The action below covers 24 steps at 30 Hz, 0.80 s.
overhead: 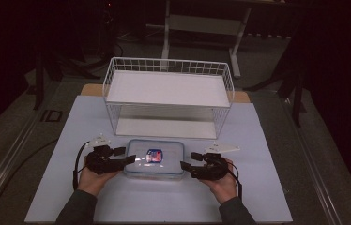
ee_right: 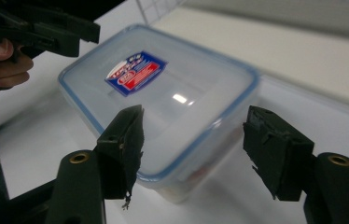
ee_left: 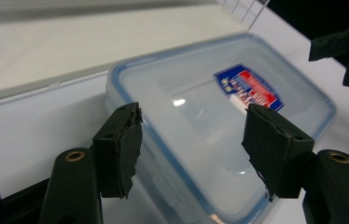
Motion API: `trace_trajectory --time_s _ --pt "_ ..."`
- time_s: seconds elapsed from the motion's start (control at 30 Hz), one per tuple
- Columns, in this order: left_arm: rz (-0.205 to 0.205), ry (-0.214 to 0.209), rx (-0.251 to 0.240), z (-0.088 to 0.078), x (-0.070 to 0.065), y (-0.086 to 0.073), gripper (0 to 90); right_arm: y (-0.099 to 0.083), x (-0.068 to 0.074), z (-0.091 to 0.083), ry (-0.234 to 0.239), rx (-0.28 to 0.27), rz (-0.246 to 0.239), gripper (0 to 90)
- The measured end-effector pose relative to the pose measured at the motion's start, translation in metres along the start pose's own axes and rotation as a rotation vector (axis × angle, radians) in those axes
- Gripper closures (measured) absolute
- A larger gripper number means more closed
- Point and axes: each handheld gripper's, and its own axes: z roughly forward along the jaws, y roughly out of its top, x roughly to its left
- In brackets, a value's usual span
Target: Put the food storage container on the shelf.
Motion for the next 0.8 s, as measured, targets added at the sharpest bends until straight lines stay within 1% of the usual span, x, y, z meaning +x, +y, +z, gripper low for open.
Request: trace_trajectory --time_s 0.03,0.07,0.1,0.23,0.3,0.33,0.37,0.47,0.53,0.57,0.6,0.63,0.67,0.8 --pt "0.003 0.003 0.012 0.001 0.001 -0.001 37.1 0.0 0.0 0.0 0.0 0.0 0.0 36.7" --pt "0.003 0.007 0.019 0.002 0.002 -0.001 37.1 -0.001 -0.001 0.005 0.002 0.01 0.004 35.9" --pt "-0.003 0.001 0.023 0.003 0.003 -0.002 37.1 -0.001 -0.001 0.008 0.009 0.021 0.017 34.7" --pt "-0.023 -0.007 0.05 0.006 0.007 -0.004 36.9 -0.001 -0.007 0.017 0.054 0.046 0.065 30.0" --pt "-0.038 -0.023 0.044 0.006 0.01 -0.005 36.8 -0.001 -0.011 0.022 0.063 0.057 0.088 29.3" --pt "-0.035 -0.026 0.047 0.006 0.01 -0.005 36.8 -0.001 -0.011 0.022 0.063 0.057 0.088 29.3" --pt "-0.031 -0.028 0.047 0.005 0.011 -0.006 37.2 -0.002 -0.013 0.025 0.067 0.069 0.099 28.7" --pt "-0.037 -0.043 0.045 0.005 0.013 -0.006 37.6 -0.002 -0.014 0.028 0.069 0.078 0.11 26.3" --pt "-0.043 -0.046 0.04 0.005 0.014 -0.007 38.5 -0.003 -0.018 0.031 0.091 0.092 0.127 23.8" --pt "-0.042 -0.042 0.041 0.005 0.014 -0.007 38.5 -0.003 -0.019 0.032 0.101 0.096 0.139 22.6" --pt "-0.041 -0.02 0.044 0.006 0.013 -0.006 37.7 -0.004 -0.02 0.033 0.108 0.096 0.146 22.0" --pt "-0.05 0.006 0.049 0.007 0.014 -0.006 29.3 -0.004 -0.02 0.034 0.115 0.099 0.154 21.2" --pt "-0.063 -0.008 0.049 0.008 0.016 -0.006 25.7 -0.004 -0.021 0.035 0.121 0.1 0.16 20.9" --pt "-0.105 -0.075 0.063 0.012 0.02 -0.008 25.9 -0.005 -0.023 0.037 0.152 0.11 0.18 20.8"
